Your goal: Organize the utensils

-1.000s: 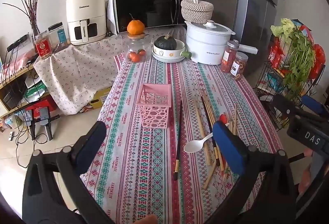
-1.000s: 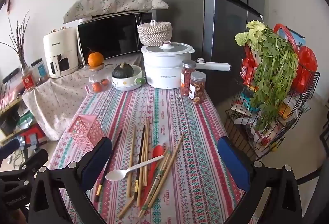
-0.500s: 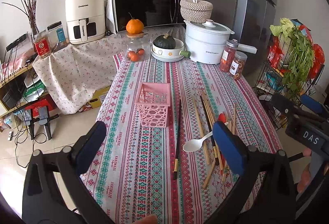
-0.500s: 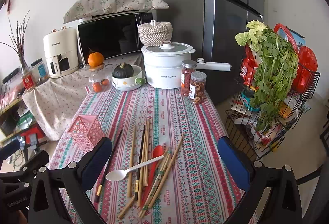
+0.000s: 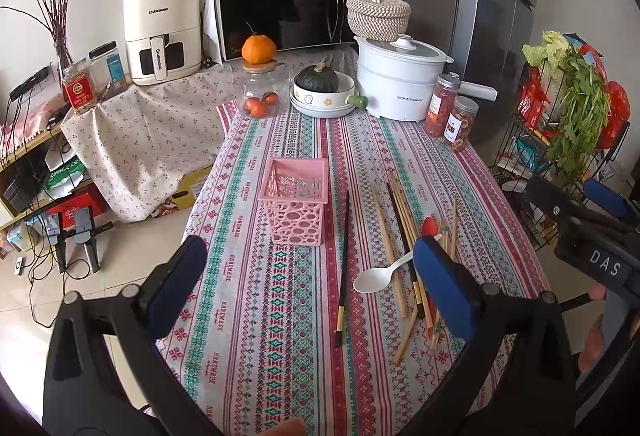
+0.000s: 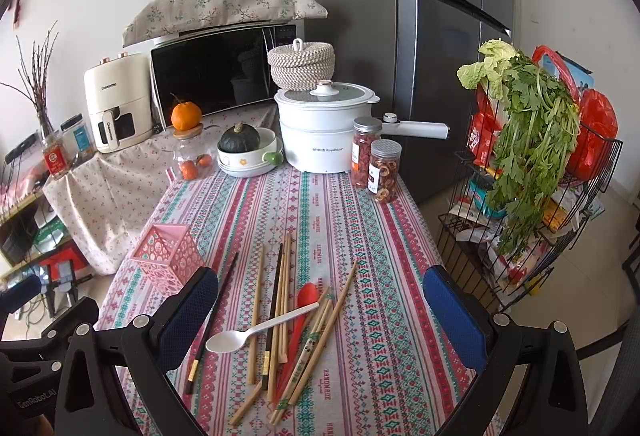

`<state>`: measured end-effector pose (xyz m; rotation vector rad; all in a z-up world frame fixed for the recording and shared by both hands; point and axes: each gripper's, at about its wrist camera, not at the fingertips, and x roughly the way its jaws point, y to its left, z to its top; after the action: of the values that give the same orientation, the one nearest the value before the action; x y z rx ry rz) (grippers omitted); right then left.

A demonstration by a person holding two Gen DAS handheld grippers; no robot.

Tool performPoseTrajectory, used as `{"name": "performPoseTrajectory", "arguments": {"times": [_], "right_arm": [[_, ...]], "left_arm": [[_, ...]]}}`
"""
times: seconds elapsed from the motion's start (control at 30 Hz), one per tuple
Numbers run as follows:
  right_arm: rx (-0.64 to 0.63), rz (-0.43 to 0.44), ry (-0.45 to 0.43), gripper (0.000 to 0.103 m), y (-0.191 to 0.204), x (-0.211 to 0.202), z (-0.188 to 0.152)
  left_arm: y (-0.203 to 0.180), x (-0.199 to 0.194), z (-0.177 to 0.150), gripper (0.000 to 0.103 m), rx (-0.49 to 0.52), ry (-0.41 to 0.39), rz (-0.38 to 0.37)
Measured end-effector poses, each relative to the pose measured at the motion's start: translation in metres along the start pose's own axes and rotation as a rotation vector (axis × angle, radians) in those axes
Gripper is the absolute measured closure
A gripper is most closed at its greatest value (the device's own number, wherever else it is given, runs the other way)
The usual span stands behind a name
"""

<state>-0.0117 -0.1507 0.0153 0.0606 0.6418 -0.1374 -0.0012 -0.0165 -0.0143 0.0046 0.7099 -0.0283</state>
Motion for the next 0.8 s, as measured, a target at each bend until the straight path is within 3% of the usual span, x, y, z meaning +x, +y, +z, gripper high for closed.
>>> {"name": "performPoseTrajectory", "arguments": {"times": [0.8], "right_arm": [[-0.006, 0.003, 0.004, 0.000, 0.0012, 0.0021, -0.0009]], "left_arm": [[-0.0003, -0.0016, 0.0004, 0.000, -0.003, -0.001, -0.002]]}}
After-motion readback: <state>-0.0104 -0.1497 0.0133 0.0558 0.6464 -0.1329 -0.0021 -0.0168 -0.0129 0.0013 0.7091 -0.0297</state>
